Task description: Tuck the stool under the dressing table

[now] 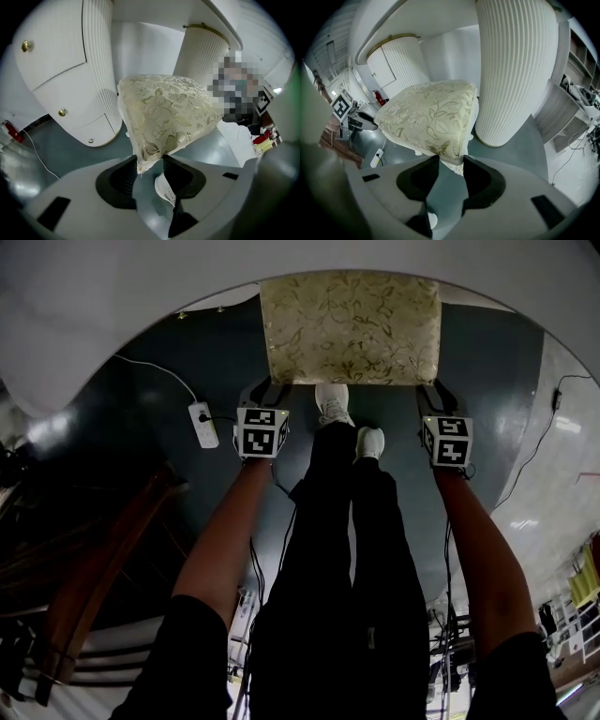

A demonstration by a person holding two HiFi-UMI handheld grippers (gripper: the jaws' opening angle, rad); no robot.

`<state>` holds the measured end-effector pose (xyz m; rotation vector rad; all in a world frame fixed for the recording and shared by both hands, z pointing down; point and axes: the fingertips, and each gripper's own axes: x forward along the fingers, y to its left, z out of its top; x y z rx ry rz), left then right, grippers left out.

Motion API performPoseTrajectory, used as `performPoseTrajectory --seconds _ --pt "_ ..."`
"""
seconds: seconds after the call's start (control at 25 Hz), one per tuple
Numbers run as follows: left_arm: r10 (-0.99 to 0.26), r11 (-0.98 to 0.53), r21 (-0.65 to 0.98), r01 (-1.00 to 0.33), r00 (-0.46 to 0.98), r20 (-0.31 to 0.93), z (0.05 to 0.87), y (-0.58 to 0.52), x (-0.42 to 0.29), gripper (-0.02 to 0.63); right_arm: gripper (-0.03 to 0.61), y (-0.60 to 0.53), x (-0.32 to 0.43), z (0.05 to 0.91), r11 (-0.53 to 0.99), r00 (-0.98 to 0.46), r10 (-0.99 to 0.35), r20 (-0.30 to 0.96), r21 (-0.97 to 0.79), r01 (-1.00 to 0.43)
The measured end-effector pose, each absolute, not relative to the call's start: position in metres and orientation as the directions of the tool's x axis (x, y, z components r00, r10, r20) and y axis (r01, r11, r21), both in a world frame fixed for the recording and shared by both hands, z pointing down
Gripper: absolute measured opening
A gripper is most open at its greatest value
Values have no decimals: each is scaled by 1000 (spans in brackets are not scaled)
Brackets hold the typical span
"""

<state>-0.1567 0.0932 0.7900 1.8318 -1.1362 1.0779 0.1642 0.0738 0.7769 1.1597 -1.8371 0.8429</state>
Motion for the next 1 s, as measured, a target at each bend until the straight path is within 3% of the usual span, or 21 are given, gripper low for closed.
performPoseTrajectory --seconds 0.56,1.0 --pt "-397 -333 128 -934 262 880 781 1 -159 181 179 -14 163 769 345 -272 -474 837 -107 -933" --pt "-394 -400 99 -911 269 879 777 -19 -164 181 179 -31 156 765 371 -298 -482 824 -116 -921"
